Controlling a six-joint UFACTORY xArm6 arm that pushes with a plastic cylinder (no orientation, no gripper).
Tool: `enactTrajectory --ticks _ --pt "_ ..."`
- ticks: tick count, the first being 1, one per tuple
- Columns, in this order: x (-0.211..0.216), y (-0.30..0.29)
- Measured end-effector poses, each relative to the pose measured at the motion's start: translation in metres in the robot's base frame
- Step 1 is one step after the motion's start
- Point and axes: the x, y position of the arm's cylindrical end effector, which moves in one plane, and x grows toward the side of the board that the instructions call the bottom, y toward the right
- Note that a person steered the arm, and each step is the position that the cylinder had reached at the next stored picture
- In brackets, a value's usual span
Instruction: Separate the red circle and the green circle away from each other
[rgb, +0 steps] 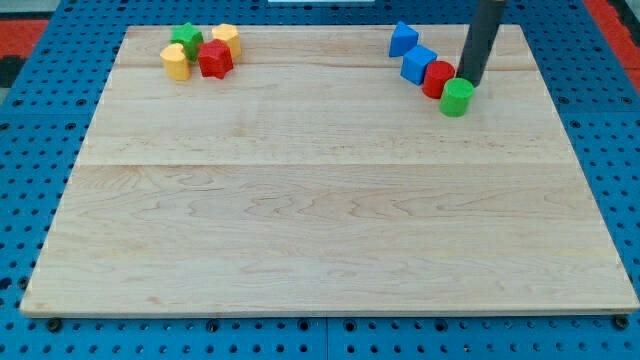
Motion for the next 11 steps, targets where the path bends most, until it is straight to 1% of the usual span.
enactTrajectory --ticks 2,3,4,5,6,7,8,9,10,11 --pt "-0.048 0.006" --pt "-0.048 0.001" --pt "-0.017 -0.01" --pt "0.025 -0.04" --pt "0.018 -0.074" --pt "0.006 -0.094" --pt "0.038 -0.096" --pt "0.049 -0.04" --pt "0.049 -0.031" --pt "0.027 -0.019"
